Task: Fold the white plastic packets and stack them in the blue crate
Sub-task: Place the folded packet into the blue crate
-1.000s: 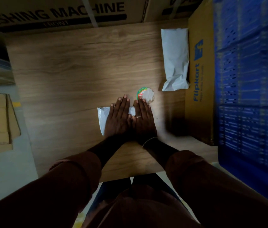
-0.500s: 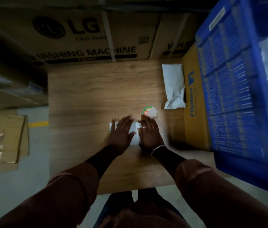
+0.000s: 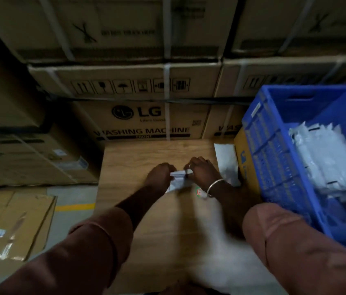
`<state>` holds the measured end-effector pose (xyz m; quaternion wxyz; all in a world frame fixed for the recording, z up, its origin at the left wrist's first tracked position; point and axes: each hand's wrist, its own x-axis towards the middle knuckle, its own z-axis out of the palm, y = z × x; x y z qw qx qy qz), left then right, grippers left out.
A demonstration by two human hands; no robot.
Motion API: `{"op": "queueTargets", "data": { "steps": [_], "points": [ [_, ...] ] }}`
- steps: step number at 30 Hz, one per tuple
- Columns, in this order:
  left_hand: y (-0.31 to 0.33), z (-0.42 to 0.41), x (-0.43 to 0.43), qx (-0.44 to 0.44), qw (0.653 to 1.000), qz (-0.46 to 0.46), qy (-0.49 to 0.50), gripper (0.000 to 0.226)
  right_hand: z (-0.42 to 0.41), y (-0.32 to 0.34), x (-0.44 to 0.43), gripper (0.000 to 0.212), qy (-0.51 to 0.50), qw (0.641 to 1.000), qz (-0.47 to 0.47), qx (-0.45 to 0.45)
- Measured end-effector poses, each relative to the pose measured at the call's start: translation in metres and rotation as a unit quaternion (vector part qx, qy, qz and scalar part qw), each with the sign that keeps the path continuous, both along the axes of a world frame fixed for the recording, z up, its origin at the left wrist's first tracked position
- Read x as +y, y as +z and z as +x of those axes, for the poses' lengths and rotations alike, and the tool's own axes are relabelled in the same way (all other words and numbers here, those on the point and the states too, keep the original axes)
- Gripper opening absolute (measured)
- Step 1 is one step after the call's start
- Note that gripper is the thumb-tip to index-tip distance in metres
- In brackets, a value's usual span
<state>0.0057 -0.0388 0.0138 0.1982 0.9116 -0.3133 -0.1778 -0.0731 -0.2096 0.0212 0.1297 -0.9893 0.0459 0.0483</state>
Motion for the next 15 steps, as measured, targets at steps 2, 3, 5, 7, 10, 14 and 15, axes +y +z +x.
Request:
{"op": "queueTargets", "data": {
  "steps": [2, 3, 5, 7, 10, 14, 15],
  "points": [
    [0.042, 0.024, -0.002, -0.032, 0.999, -0.026, 0.000, 0.022, 0.024, 0.040, -0.007, 0.026, 0.012, 0.999, 0.002, -0.035],
    [0.062, 0.035, -0.003, -0.049, 0.998, -0.032, 0.002, 0.020, 0.036, 0.059, -0.011, 0.025, 0.018, 0.999, -0.001, -0.045],
    [0.100, 0.055, -0.003, -0.069, 0.997, -0.042, 0.004, 0.015, 0.057, 0.098, -0.016, 0.026, 0.008, 0.999, 0.003, -0.037],
    [0.135, 0.074, -0.001, -0.084, 0.995, -0.056, 0.006, 0.014, 0.076, 0.134, -0.018, 0.023, -0.007, 0.999, 0.006, -0.043],
    [0.172, 0.093, 0.002, -0.112, 0.990, -0.083, -0.002, 0.016, 0.093, 0.172, -0.015, 0.022, -0.018, 0.998, 0.006, -0.066],
    [0.196, 0.104, 0.009, -0.120, 0.987, -0.106, -0.008, 0.025, 0.097, 0.197, -0.007, 0.021, -0.031, 0.996, 0.012, -0.087],
    [0.200, 0.105, 0.009, -0.119, 0.987, -0.110, -0.011, 0.025, 0.098, 0.199, -0.008, 0.020, -0.032, 0.995, 0.012, -0.093]
  ]
}}
